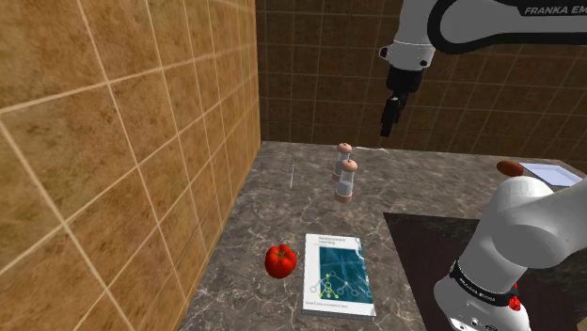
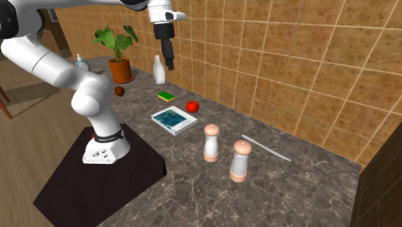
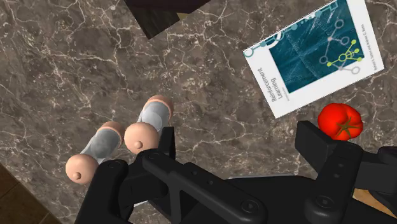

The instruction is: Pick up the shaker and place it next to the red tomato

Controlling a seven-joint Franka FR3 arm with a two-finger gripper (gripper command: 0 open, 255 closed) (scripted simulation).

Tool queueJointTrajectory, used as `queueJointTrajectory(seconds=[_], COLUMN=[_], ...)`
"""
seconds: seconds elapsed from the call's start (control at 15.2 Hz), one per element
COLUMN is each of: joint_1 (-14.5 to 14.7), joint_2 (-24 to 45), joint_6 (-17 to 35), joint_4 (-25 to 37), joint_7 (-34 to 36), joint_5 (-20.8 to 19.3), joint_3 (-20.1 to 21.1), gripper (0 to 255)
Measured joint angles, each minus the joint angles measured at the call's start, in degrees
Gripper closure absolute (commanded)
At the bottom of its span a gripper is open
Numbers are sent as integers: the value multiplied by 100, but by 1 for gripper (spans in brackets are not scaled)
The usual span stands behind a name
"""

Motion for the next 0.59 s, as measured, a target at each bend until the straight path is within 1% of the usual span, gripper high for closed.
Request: queueJointTrajectory(seconds=[0.07, 0.2, 0.59], joint_1=[0, -28, -131], joint_2=[0, 120, 1111], joint_6=[0, 138, 804], joint_4=[0, -38, 200], joint_7=[0, -145, -825], joint_5=[0, -64, -275], joint_3=[0, -129, -708], gripper=[0, 0, 0])
